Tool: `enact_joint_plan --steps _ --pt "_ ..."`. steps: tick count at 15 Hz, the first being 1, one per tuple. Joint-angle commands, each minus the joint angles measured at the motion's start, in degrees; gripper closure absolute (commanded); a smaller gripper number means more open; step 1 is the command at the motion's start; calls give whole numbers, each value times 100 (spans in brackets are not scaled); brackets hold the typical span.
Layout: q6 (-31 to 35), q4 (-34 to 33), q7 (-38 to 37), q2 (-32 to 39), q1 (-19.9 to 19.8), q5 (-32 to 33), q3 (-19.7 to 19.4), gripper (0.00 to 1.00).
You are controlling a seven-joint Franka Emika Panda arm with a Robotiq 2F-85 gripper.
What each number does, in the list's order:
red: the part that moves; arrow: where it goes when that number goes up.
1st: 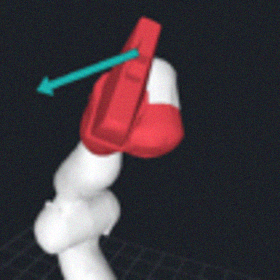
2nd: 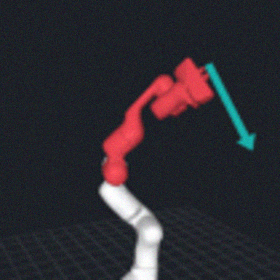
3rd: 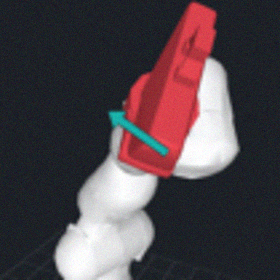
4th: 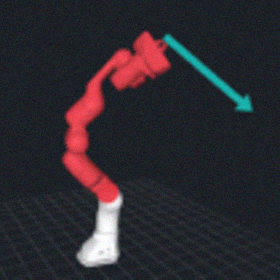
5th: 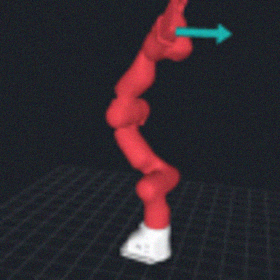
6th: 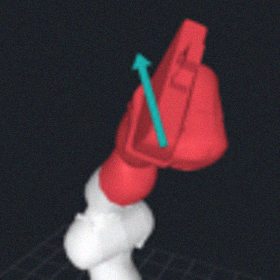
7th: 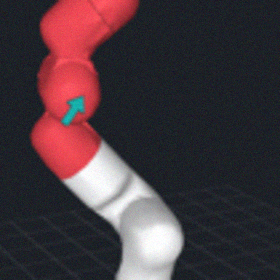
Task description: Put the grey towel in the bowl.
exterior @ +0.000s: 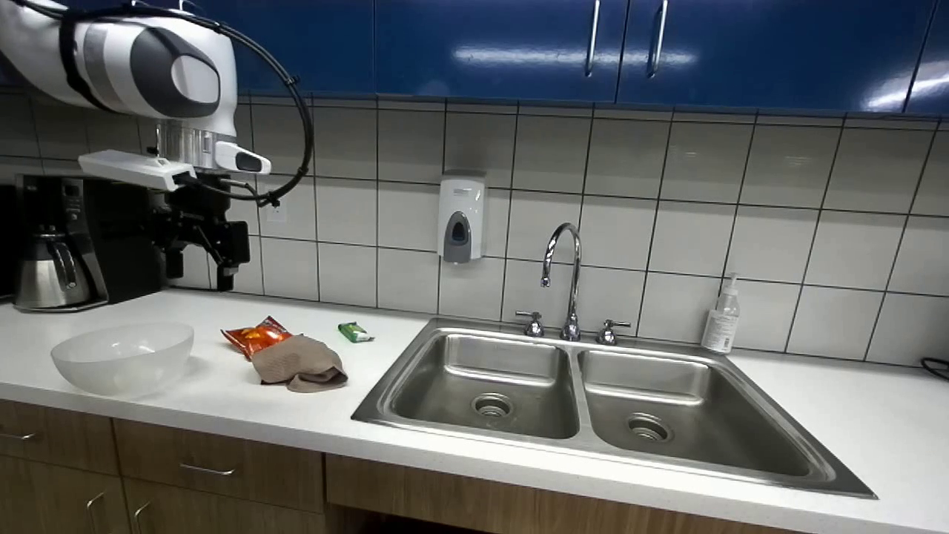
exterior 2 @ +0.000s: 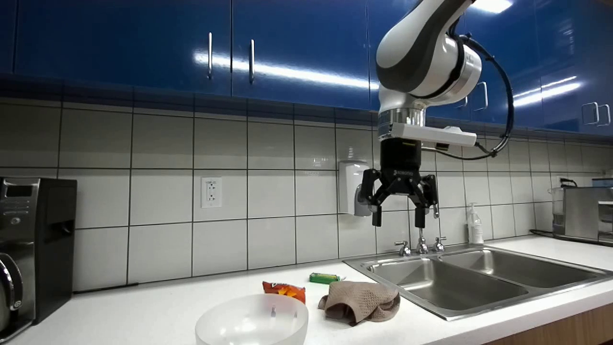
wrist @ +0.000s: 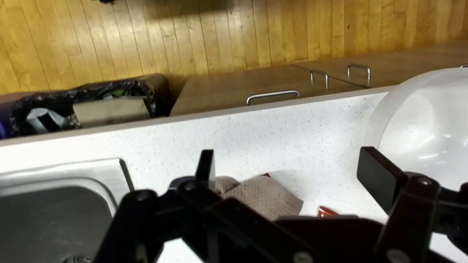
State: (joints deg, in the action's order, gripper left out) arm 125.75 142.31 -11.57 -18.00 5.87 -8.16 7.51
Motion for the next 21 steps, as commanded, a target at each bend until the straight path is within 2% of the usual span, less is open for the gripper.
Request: enact_joint_plan --steps 1,6,14,16,21 --pt "904 259 143 3 91 504 237 0" --pt "1674 261 177 392 33 1134 266 0" --pt "2503 -420 747 1767 -361 2335 -213 0" --pt "2583 -720 1128 2093 -329 2316 -329 0" --pt "2204 -1681 2068 2920 -296 2040 -358 0"
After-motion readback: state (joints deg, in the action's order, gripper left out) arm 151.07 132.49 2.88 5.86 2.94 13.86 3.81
